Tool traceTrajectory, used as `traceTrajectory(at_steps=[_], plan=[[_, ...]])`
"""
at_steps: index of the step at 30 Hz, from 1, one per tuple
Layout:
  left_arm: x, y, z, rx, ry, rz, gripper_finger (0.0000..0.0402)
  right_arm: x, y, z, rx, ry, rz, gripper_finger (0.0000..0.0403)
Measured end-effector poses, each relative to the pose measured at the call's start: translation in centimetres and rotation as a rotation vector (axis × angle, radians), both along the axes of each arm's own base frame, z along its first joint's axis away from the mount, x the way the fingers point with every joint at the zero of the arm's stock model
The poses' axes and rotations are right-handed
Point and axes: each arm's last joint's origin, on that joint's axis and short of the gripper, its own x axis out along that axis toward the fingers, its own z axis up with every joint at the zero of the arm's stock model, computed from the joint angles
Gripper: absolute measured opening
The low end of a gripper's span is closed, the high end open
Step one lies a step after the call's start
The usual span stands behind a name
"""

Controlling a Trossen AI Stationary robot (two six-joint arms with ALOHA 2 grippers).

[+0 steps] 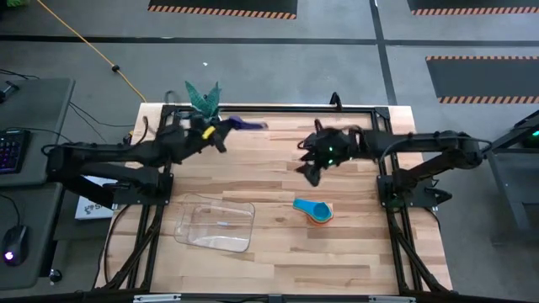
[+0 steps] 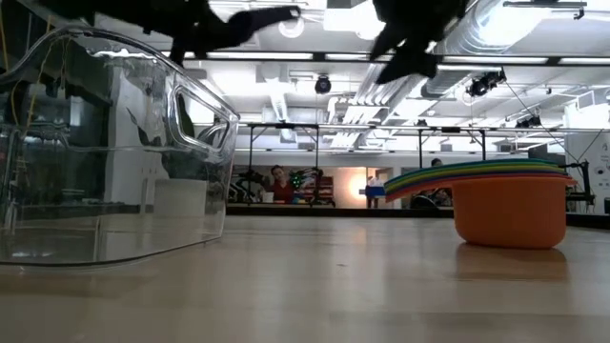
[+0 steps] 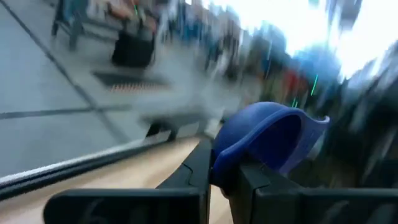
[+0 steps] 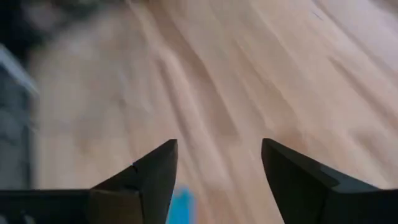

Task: Nest measuring cups in basket
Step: Stack the dark blue measuring cup on top of the light blue measuring cup

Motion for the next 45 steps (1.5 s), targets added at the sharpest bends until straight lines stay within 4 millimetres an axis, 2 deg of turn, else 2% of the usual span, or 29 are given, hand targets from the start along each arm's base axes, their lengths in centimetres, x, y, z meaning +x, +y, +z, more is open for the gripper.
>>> traceTrajectory(at_steps=[3, 5, 7, 9, 12, 17, 23, 26, 28, 30, 35, 41, 45], plan=[[-1.0, -0.3, -2.0, -0.138, -0.279, 0.053, 0.0016, 1.4, 0.6, -2.8, 0.079, -0.318, -0.044, 0.0226], [-1.3, -0.6, -3.6, -0.242, -0.418, 0.091, 0.0016, 2.4, 0.8, -3.9, 0.120, -0.609, -0.095, 0.0227], [-1.0, -1.1, -4.9, -0.328, -0.499, 0.116, 0.0016, 3.0, 0.7, -5.0, 0.136, -0.826, -0.198, 0.0227], [-0.4, -1.6, -5.8, -0.384, -0.526, 0.129, 0.0016, 3.8, 0.4, -5.8, 0.128, -0.932, -0.293, 0.0227], [1.1, -2.2, -6.3, -0.455, -0.540, 0.135, 0.0016, 5.7, -0.4, -5.9, 0.099, -0.958, -0.364, 0.0227], [3.8, -2.8, -6.3, -0.500, -0.532, 0.137, 0.0016, 9.1, -1.6, -4.5, 0.030, -0.942, -0.353, 0.0227], [5.2, -3.1, -5.9, -0.509, -0.537, 0.126, 0.0016, 10.7, -2.9, -1.8, -0.070, -0.929, -0.351, 0.0226], [5.2, -3.1, -5.9, -0.505, -0.535, 0.127, 0.0016, 10.6, -3.3, -0.7, -0.115, -0.921, -0.368, 0.0211], [5.2, -3.1, -5.8, -0.504, -0.538, 0.131, 0.0016, 10.4, -3.3, -0.1, -0.130, -0.927, -0.365, 0.0187], [5.1, -3.1, -5.7, -0.503, -0.550, 0.143, 0.0016, 10.4, -3.3, 0.2, -0.137, -0.937, -0.363, 0.0149], [5.1, -3.1, -5.7, -0.500, -0.560, 0.161, 0.0016, 10.2, -3.2, 0.3, -0.137, -0.926, -0.359, 0.0021], [5.2, -3.0, -5.6, -0.467, -0.518, 0.107, 0.0060, 9.7, -3.5, 0.9, -0.157, -0.918, -0.345, 0.0004], [5.0, -2.4, -5.1, -0.399, -0.456, 0.003, 0.0112, 7.2, -4.5, 2.9, -0.223, -0.828, -0.338, 0.0002]])
